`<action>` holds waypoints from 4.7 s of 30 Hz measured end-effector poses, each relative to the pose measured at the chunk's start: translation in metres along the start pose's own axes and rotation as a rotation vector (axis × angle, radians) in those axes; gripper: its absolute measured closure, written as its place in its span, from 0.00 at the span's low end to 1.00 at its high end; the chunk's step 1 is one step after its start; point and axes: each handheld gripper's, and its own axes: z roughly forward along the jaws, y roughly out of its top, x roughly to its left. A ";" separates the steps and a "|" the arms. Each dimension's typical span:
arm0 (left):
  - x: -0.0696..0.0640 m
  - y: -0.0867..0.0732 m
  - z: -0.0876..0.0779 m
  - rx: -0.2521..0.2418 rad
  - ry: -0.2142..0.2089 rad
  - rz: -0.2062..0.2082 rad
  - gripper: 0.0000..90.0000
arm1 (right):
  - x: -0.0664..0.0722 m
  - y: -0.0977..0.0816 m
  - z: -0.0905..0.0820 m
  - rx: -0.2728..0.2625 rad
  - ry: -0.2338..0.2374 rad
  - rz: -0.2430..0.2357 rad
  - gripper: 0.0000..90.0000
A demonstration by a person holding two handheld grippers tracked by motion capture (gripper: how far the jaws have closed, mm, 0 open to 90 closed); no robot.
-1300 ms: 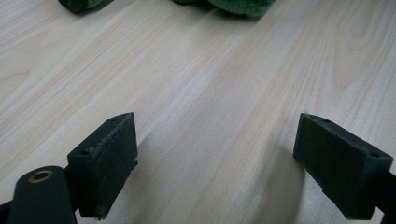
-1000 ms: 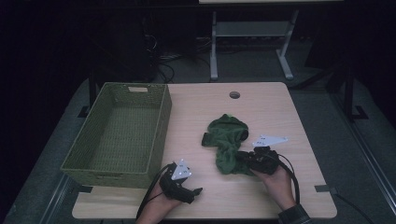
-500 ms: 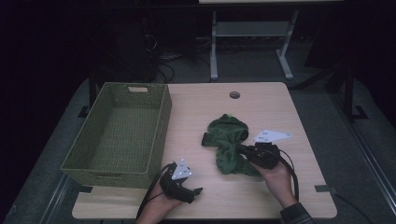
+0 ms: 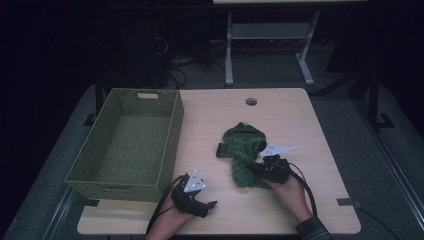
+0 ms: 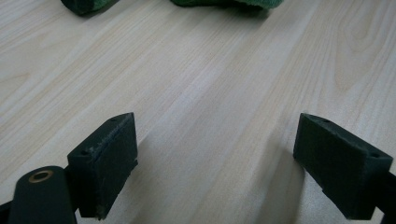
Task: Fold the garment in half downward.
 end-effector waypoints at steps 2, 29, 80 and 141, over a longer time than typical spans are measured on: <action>0.000 0.000 0.000 0.000 0.002 0.005 0.14 | -0.002 -0.001 -0.010 -0.023 -0.004 0.004 0.91; 0.000 0.001 0.001 -0.002 0.001 -0.002 0.14 | -0.038 -0.069 -0.085 -0.073 -0.098 0.074 0.63; 0.002 0.002 0.001 -0.001 -0.003 0.003 0.16 | -0.031 -0.072 -0.090 -0.066 0.096 -0.031 0.96; 0.002 0.002 0.002 -0.004 -0.002 0.007 0.16 | 0.003 0.036 -0.012 -0.111 0.180 -0.129 1.00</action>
